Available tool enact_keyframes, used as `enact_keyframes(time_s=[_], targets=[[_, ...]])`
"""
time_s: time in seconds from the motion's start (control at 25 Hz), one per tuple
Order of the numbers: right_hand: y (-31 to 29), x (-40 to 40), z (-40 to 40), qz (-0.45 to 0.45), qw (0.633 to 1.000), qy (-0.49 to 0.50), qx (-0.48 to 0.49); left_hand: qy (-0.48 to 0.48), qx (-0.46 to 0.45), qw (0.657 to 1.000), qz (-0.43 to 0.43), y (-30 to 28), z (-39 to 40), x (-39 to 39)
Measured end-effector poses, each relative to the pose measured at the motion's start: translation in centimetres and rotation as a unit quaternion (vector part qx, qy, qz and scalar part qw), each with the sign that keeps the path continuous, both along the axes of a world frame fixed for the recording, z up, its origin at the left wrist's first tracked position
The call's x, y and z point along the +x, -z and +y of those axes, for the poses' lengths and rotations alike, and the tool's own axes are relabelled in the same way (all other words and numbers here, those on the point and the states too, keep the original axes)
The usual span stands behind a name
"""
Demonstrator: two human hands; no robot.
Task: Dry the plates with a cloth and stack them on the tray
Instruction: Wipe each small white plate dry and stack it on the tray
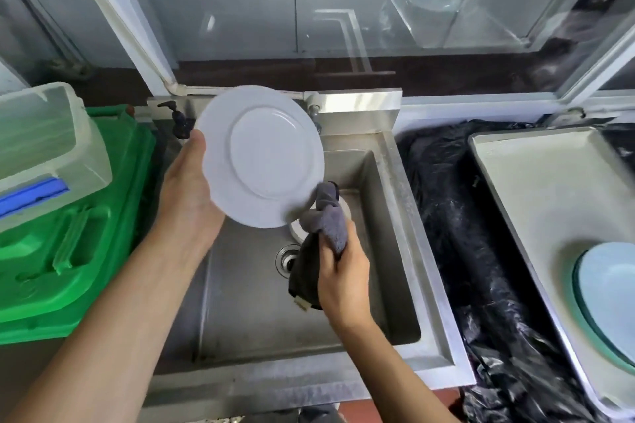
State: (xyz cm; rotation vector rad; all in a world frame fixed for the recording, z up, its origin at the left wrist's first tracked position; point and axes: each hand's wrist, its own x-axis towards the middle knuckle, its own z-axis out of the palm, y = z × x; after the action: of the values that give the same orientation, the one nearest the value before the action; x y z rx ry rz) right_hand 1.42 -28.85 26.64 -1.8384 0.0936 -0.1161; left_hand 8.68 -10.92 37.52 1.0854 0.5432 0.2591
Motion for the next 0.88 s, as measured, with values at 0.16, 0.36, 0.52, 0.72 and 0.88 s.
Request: enact_keyframes(time_s=[0.16, 0.36, 0.52, 0.72, 0.88], targets=[[3.1, 0.3, -6.4, 0.036, 0.982, 0.156, -0.099, 0.056, 0.010, 0.998, 0.027, 1.3, -1.6, -0.9], [8.7, 1.4, -12.4, 0.098, 0.876, 0.152, -0.448, 0.101, 0.019, 0.993, 0.061, 3.0, -4.9, -2.1], [13.6, 0.0, -14.9, 0.346, 0.810, 0.000, -0.474, 0.089, 0.023, 0.989, 0.114, 4.0, -6.4, -3.0], [16.0, -1.0, -15.8, 0.314, 0.792, 0.001, -0.523, 0.088, 0.031, 0.987, 0.132, 4.9, -7.7, -3.4], [16.2, -2.2, -16.4, 0.225, 0.798, 0.039, -0.558, 0.122, 0.023, 0.983, 0.132, 5.5, -8.0, -3.4]])
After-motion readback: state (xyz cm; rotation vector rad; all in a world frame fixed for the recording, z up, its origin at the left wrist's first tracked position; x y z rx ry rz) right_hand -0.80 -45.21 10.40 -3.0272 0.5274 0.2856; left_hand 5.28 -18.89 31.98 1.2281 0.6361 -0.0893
